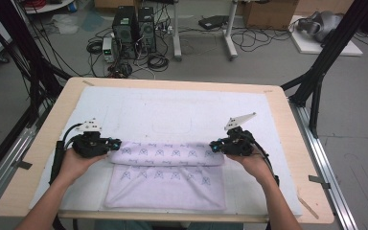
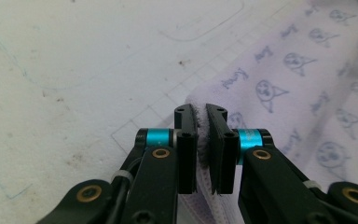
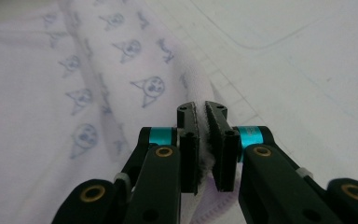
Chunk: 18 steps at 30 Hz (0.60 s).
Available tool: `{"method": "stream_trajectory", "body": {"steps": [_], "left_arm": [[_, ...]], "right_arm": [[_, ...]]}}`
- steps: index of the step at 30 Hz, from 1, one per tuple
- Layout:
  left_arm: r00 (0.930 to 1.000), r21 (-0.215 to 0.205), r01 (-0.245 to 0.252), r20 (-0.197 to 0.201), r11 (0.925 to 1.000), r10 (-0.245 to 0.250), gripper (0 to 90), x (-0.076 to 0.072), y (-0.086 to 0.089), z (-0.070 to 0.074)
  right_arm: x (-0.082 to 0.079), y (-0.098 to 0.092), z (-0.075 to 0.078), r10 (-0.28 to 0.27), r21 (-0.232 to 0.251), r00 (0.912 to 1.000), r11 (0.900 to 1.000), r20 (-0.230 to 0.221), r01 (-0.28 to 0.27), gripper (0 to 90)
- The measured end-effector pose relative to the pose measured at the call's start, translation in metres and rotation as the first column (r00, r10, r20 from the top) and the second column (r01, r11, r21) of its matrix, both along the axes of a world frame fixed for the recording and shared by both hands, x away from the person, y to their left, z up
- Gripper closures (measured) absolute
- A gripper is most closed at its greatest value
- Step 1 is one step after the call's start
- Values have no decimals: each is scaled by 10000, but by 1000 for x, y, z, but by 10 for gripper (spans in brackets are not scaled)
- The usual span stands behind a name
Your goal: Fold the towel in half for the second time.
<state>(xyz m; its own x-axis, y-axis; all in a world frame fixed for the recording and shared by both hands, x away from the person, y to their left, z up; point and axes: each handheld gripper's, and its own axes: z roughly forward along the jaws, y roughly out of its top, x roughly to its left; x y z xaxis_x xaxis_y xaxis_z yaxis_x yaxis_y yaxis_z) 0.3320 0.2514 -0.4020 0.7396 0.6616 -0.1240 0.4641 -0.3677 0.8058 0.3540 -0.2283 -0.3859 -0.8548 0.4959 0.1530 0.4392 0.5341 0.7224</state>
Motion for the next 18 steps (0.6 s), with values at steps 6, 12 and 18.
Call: {"method": "stream_trajectory", "body": {"steps": [6,12,18], "left_arm": [[9979,-565,401,522,9976,-372,825,-55,15,8],[9964,-487,559,661,9972,-526,599,-93,24,12],[9948,158,889,488,9959,-896,635,-88,1,4]], "right_arm": [[-43,-11,17,488,854,9961,9948,740,-551,838],[-81,-29,6,741,1483,9969,9859,273,-773,665],[-88,-23,-4,583,1027,9961,9926,659,-649,631]]}}
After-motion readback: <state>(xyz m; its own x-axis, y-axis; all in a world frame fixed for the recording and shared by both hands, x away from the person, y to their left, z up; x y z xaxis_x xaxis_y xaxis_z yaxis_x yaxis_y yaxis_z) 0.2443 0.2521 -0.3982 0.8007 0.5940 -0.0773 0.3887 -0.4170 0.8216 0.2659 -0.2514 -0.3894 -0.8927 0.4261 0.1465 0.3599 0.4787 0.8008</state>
